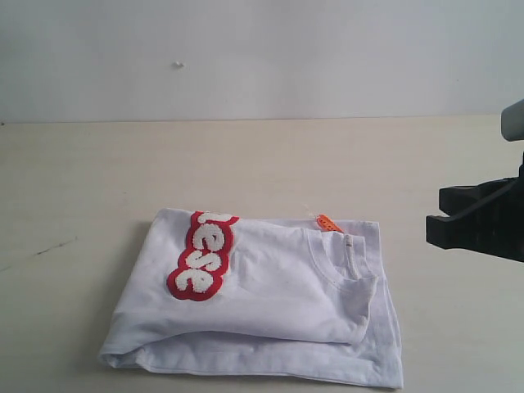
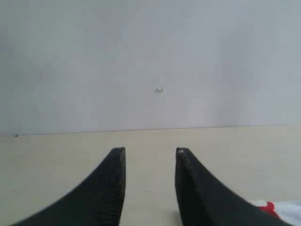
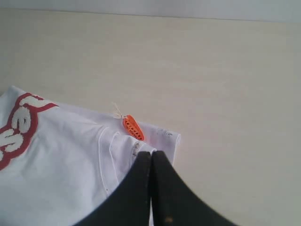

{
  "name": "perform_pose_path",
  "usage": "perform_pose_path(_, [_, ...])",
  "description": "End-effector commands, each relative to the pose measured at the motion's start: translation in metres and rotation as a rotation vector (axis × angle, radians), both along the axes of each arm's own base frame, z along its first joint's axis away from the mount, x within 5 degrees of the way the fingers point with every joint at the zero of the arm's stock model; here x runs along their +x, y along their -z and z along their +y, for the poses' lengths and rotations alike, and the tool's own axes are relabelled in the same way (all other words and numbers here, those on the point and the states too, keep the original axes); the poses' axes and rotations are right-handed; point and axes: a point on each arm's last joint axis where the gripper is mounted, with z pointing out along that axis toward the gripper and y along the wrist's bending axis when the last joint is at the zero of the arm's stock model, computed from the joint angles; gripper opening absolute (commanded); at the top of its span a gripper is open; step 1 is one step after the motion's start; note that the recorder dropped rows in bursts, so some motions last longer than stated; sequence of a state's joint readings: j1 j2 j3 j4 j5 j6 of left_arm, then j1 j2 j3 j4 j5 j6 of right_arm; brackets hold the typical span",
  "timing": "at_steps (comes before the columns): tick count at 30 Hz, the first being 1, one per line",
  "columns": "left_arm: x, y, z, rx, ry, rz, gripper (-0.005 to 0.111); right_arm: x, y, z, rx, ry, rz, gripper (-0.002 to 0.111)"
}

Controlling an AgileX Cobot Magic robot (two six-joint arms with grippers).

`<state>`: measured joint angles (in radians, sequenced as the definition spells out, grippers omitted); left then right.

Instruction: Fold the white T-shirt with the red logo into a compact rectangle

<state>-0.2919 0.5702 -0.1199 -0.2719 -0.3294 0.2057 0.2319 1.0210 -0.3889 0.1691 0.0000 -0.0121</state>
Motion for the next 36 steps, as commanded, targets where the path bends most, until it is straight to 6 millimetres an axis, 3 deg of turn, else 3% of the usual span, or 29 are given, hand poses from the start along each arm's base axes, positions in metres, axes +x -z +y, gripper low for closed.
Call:
perform_pose_path(1, [-0.009, -0.005, 0.006, -0.021, -0.028, -0.016, 0.036, -0.001, -0.001, 0.000, 0.007, 0.003, -0.011, 0.000])
perform_pose_path(15, [-0.040, -0.001, 0.015, -0.004, -0.064, 0.033, 0.036, -0.001, -0.001, 0.000, 0.007, 0.003, -0.011, 0.000])
perform_pose_path(21, [-0.052, 0.006, 0.018, 0.091, -0.102, 0.061, 0.036, -0.001, -0.001, 0.000, 0.007, 0.003, -0.011, 0.000])
perform_pose_path(36, [-0.056, 0.007, 0.019, 0.099, -0.114, 0.063, 0.036, -0.001, -0.001, 0.000, 0.007, 0.003, -0.011, 0.000])
